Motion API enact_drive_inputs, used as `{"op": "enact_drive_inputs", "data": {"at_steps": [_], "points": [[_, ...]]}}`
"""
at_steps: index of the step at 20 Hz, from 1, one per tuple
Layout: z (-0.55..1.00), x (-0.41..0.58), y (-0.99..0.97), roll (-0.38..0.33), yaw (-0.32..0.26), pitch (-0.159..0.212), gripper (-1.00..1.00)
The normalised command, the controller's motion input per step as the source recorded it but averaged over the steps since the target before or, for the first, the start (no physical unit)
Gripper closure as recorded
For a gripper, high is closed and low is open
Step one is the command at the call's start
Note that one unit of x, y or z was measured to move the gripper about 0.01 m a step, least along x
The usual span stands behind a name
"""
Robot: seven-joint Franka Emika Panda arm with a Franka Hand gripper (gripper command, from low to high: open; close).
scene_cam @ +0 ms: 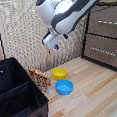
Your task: With caution, bring your gripper towards the upper drawer's hold. Grasp the drawer hold tightly with your gripper tool. Pull the drawer in your direction to reveal the contents of the top drawer.
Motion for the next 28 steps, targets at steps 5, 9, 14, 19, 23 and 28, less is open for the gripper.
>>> {"op": "enact_drive_inputs", "data": {"at_steps": [5, 9, 14, 19, 23, 28], "points": [[0.04, 0.127, 0.00, -0.371, 0.123, 0.001, -1.00], [0.02, 0.127, 0.00, -0.375, 0.118, 0.006, -1.00], [0.11, 0.166, 0.00, -0.357, 0.117, 0.006, -1.00], [0.23, 0.078, 0.01, -0.340, 0.073, 0.029, -1.00], [0.17, -0.218, -0.40, -0.277, 0.001, 0.003, -1.00], [0.07, -0.126, -0.59, -0.213, -0.035, -0.001, -1.00]]}}
